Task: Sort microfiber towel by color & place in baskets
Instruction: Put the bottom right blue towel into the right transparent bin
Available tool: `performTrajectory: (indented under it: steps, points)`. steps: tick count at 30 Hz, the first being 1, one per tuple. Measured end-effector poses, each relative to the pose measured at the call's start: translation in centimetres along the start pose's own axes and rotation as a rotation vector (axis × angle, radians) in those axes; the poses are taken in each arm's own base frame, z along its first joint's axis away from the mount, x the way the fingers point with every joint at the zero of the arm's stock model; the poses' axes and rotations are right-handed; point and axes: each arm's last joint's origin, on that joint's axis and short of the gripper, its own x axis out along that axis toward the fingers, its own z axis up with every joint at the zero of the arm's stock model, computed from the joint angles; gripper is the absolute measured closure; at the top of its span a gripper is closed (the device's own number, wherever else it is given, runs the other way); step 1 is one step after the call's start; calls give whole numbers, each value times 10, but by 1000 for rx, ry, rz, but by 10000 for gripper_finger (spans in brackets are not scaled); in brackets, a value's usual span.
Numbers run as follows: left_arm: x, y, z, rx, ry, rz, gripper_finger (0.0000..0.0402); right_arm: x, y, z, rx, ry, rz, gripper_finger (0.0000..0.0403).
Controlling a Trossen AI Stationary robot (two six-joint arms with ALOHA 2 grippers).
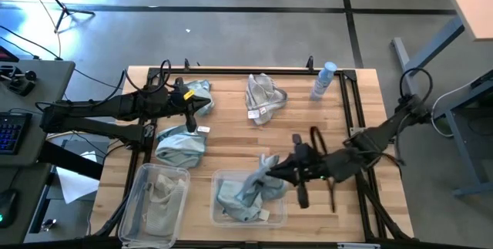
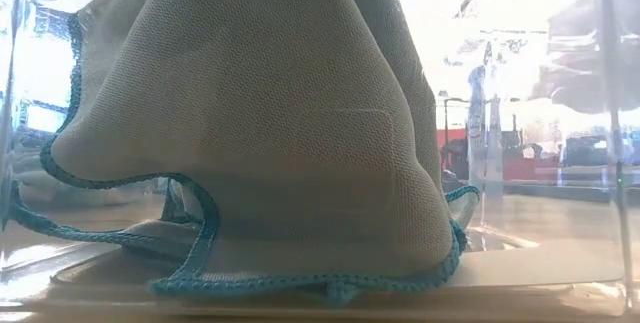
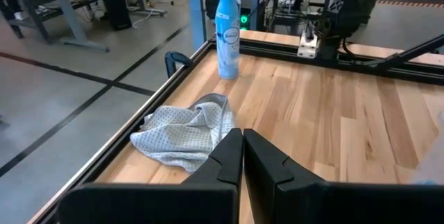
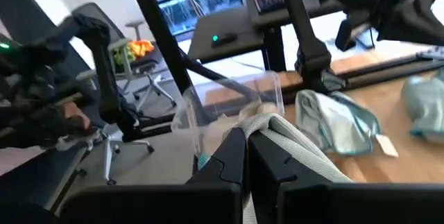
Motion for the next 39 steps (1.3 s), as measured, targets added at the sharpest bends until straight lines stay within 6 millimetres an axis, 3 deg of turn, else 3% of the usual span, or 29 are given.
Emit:
performTrajectory:
  steps: [11, 20, 30, 39]
  points:
    - [3, -1, -2, -12, 25, 2, 401, 46, -22, -32, 112, 314, 41, 403]
    - [14, -4, -7, -4, 70, 5, 401, 72, -26, -45, 248, 501, 252, 403]
    - [26, -8, -14, 15, 132, -1, 401, 74, -19, -56, 341, 684, 428, 403]
    - [27, -8, -16, 21, 151, 1, 401, 77, -22, -56, 171, 558, 309, 403]
